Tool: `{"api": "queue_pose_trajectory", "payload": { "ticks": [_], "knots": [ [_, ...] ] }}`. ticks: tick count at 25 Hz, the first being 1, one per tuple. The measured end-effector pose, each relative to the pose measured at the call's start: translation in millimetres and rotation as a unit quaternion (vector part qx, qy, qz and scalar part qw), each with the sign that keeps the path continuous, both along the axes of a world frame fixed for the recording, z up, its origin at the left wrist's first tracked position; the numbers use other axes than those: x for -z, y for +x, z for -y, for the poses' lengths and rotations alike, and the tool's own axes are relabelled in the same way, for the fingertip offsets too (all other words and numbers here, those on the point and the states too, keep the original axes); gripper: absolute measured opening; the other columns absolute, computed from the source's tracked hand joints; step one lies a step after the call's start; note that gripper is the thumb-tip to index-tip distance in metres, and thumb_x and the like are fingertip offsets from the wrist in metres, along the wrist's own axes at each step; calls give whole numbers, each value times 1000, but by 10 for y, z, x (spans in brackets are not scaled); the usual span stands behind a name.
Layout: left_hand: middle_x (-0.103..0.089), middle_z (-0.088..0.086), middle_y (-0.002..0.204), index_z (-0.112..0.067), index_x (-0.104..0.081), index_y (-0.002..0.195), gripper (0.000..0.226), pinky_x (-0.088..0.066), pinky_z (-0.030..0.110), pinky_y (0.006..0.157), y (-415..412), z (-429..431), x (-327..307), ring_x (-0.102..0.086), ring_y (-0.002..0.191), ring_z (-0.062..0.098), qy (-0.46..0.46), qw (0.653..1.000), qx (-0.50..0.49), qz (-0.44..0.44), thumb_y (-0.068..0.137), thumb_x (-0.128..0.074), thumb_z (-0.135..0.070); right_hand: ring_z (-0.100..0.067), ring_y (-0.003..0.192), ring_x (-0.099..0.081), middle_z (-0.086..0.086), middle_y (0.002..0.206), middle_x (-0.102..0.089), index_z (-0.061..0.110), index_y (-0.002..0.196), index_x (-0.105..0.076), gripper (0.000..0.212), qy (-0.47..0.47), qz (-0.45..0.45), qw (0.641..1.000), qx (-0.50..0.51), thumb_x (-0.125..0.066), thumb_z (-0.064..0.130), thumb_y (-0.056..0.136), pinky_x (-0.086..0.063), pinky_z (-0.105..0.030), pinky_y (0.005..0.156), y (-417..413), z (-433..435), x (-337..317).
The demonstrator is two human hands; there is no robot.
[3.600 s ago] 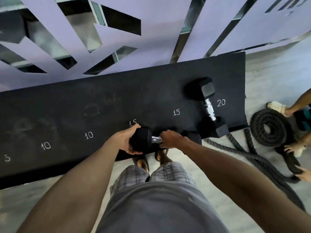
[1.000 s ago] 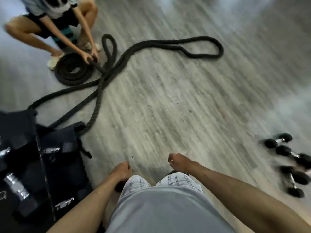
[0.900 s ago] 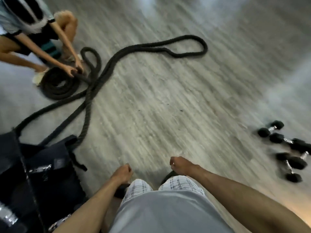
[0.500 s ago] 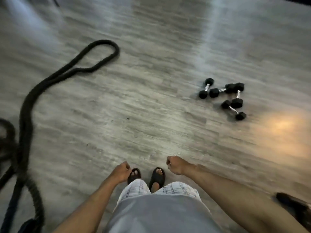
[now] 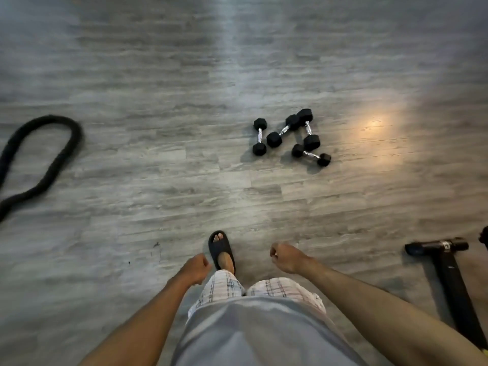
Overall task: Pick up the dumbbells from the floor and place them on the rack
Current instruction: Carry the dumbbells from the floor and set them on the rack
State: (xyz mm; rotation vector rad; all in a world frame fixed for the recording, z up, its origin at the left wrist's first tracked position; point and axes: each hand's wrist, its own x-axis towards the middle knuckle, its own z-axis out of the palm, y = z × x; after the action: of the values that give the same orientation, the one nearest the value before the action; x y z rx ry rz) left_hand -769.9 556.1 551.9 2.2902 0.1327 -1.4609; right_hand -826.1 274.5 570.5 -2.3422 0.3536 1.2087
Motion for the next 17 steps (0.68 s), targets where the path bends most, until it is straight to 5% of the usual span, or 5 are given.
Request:
{"api": "queue_pose_trajectory", "payload": {
  "ticks": [9,17],
  "knots": [
    [-62,4,80,-17,-50,93,12,-43,26,55,2033,754,-98,-60,64,18,-23,992,127,6,98,-48,-28,-35,98,-65,-20,103,-71,2,101,-64,23,17,54,994,96,-47,15,91,-46,-35,76,1555,370,-61],
    [-64,8,93,-16,-53,103,14,-48,27,66,3604,1654,-52,-61,73,19,16,980,199,6,99,-49,-30,-37,101,-63,-23,106,-68,-3,109,-61,28,44,62,986,148,-43,14,96,-48,-43,84,2819,1258,87]
  ]
}}
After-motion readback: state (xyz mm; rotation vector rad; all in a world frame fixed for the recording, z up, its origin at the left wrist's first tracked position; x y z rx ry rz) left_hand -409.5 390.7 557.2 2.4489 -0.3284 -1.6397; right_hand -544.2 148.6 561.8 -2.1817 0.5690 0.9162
